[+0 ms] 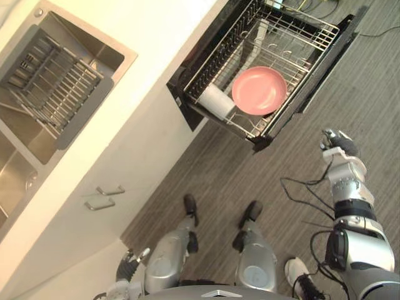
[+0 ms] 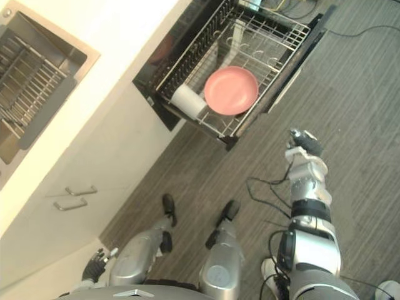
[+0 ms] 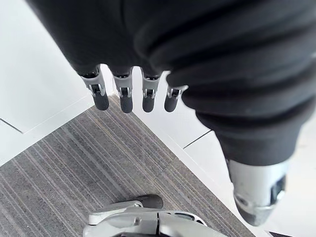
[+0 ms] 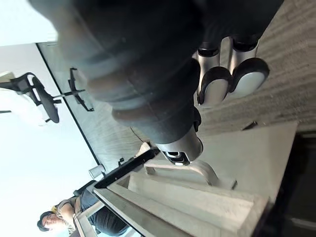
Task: Walk over to the sink, pick up the cup, carry it to the dishwasher, place the cup inside the dishwasher, then close the dishwasher door
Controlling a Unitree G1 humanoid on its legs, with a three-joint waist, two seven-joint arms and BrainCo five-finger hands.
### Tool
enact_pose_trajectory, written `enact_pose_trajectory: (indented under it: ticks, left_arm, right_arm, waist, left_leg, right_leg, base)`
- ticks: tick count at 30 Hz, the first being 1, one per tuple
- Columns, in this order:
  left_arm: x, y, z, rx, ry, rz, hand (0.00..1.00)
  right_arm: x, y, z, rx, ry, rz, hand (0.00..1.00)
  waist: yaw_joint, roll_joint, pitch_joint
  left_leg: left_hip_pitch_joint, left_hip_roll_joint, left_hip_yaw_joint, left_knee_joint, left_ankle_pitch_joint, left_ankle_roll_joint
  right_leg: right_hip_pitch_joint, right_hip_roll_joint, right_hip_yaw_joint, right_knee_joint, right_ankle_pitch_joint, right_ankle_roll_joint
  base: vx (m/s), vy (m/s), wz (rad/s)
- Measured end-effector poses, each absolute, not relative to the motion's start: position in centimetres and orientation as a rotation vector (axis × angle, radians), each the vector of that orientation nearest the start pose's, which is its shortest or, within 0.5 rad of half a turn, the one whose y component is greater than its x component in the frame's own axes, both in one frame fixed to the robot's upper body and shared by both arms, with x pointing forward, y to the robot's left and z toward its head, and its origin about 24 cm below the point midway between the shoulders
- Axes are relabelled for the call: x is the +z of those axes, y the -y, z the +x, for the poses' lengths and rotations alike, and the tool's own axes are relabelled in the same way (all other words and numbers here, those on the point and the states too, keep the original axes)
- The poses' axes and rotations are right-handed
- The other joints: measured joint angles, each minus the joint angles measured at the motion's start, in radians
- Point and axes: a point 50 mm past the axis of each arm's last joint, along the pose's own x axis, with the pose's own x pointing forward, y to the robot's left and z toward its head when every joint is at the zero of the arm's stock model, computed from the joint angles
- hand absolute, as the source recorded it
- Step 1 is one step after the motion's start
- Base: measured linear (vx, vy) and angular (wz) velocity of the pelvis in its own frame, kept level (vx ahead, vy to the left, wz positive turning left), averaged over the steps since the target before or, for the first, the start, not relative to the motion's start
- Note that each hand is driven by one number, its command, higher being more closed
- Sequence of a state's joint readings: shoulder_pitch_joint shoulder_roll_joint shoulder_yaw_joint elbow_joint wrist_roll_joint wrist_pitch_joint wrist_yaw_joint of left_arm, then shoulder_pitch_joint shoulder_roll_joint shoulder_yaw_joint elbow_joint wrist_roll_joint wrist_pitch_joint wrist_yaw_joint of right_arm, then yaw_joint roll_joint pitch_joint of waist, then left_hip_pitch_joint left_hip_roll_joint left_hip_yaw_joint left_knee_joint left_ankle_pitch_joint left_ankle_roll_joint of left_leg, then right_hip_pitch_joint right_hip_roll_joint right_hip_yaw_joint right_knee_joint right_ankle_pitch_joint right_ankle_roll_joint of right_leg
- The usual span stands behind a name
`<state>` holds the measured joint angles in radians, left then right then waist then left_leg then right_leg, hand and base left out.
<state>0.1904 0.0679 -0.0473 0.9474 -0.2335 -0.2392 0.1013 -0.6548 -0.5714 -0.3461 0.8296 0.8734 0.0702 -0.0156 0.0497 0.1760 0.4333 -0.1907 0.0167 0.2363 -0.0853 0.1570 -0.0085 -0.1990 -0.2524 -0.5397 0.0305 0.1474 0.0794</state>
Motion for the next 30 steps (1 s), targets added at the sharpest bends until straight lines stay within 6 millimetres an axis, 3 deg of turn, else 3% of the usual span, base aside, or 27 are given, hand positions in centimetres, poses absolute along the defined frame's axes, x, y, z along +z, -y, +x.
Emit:
enact_pose_trajectory:
  ticks: [3,6,9,11,14,20,24,27,30]
  left_arm:
    - [-15.1,-18.1,9.1,0.26,-0.892,-0.079,0.0]
    - [-15.1,-17.8,9.1,0.25,-0.895,-0.089,0.0]
    - [-15.2,-17.2,9.2,0.236,-0.897,-0.103,0.0]
    - [-15.3,-16.8,9.1,0.226,-0.903,-0.12,0.0]
    - [-15.3,-16.8,8.8,0.219,-0.911,-0.123,0.0]
    - [-15.4,-16.7,8.5,0.181,-0.915,-0.137,0.0]
    - [-15.4,-16.6,8.5,0.156,-0.914,-0.147,0.0]
    - [-15.4,-16.4,8.5,0.12,-0.914,-0.157,0.0]
    - [-15.4,-16.2,8.6,0.094,-0.913,-0.15,0.0]
  right_arm:
    - [13.4,33.3,35.2,-0.385,0.096,0.625,1.0]
    - [13.9,34.5,35.1,-0.425,0.092,0.624,1.0]
    - [15.7,35.4,35.2,-0.439,0.125,0.601,1.0]
    - [16.7,36.1,35.0,-0.449,0.141,0.562,1.0]
    - [17.6,36.2,35.1,-0.447,0.141,0.493,1.0]
    - [19.4,37.1,35.2,-0.477,0.143,0.425,1.0]
    - [23.4,37.8,35.5,-0.525,0.178,0.304,1.0]
    - [25.7,37.4,35.9,-0.531,0.189,0.194,1.0]
    - [26.9,36.5,36.5,-0.513,0.199,0.156,1.0]
  waist:
    - [0.007,0.006,-0.003]
    - [0.034,0.009,-0.004]
    - [0.036,0.037,-0.002]
    - [0.041,0.07,-0.002]
    - [0.048,0.087,-0.002]
    - [0.074,0.091,-0.003]
    - [0.125,0.119,-0.006]
    - [0.166,0.138,-0.02]
    - [0.194,0.15,-0.03]
  left_leg:
    - [-0.021,-0.009,-0.025,0.005,0.018,-0.006]
    - [-0.035,-0.018,-0.052,0.006,0.023,-0.006]
    - [-0.057,-0.029,-0.086,0.005,0.027,-0.001]
    - [-0.06,-0.038,-0.115,0.0,0.027,-0.005]
    - [-0.07,-0.048,-0.16,0.0,0.036,-0.016]
    - [-0.098,-0.067,-0.218,0.0,0.062,-0.025]
    - [-0.129,-0.082,-0.283,0.006,0.099,-0.018]
    - [-0.144,-0.092,-0.321,0.006,0.119,-0.025]
    - [-0.147,-0.095,-0.333,0.006,0.121,-0.029]
  right_leg:
    - [-0.017,-0.017,-0.018,0.03,-0.012,0.005]
    - [-0.039,-0.037,-0.027,0.084,-0.04,0.007]
    - [-0.067,-0.065,-0.051,0.141,-0.062,0.007]
    - [-0.068,-0.091,-0.076,0.191,-0.093,0.007]
    - [-0.079,-0.125,-0.111,0.272,-0.138,0.007]
    - [-0.084,-0.218,-0.21,0.441,-0.246,0.004]
    - [-0.084,-0.267,-0.28,0.537,-0.307,0.001]
    - [-0.084,-0.295,-0.314,0.594,-0.35,-0.002]
    - [-0.083,-0.307,-0.324,0.62,-0.372,-0.003]
  base:
    - [0.08,-0.038,0.24]
    - [0.03,-0.029,0.25]
    - [-0.01,-0.023,0.29]
    - [-0.04,-0.015,0.35]
    - [-0.06,-0.041,0.41]
    - [-0.05,-0.087,0.62]
    - [-0.01,-0.131,0.54]
    - [-0.01,-0.15,0.43]
    - [-0.04,-0.141,0.22]
